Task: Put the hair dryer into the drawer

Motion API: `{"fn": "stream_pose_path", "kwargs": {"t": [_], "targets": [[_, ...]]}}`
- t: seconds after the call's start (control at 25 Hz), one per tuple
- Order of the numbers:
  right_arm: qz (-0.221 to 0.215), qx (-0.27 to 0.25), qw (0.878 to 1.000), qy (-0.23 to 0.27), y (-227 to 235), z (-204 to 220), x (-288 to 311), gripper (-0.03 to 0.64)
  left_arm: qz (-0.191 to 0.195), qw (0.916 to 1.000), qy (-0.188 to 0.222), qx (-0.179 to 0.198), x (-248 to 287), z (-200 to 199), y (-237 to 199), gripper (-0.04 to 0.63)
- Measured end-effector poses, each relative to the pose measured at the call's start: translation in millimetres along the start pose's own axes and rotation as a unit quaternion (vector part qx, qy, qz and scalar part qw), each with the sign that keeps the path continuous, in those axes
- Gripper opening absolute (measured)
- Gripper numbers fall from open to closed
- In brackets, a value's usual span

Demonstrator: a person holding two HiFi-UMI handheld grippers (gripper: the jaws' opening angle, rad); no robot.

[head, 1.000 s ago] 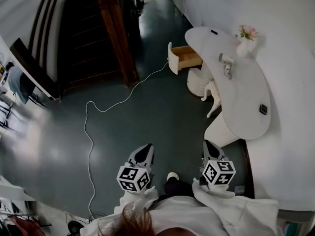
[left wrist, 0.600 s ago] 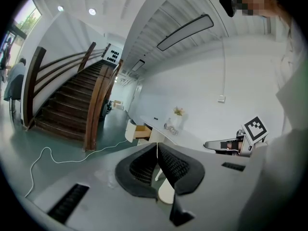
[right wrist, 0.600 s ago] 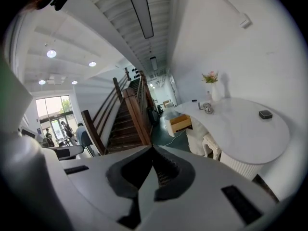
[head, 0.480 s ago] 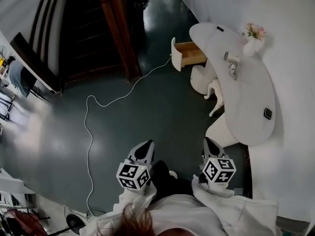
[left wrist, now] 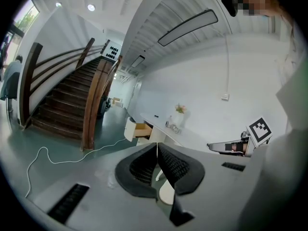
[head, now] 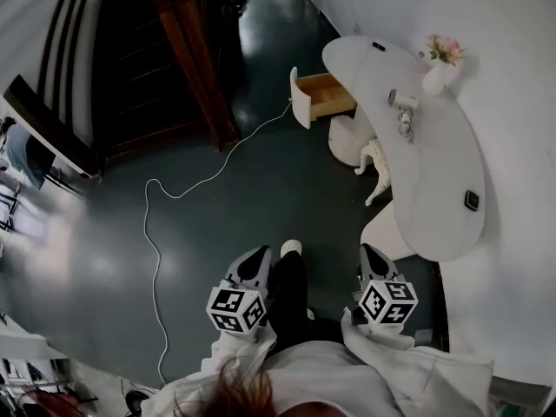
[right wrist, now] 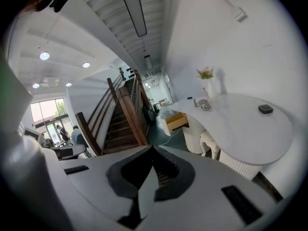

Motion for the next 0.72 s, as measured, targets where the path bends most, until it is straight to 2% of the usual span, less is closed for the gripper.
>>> {"fn": "stream_pose_path", "kwargs": {"t": [0.36,0.72], "targets": [[0.019,0.011,1.000,-0.001,17.1,-37.6,65.4,0.049,0.019,0.9998,-0.009,-0.001,79.5,-35.6,-33.4,0.017],[0.030,0.019,0.999,0.019,19.6,-102.1,150.8,0.049,0.033,0.9994,-0.008,0.011,156.9,-94.9,-82.1,0.017]]}}
Point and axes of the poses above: the fingertips, and each gripper's own axes: x forward along the fingers, y to its right, z out of its underside, the point moved 1 cm from there along -x, backward along the fingers, and after that the axes turned 1 degree about -z, right-handed, at the moved point
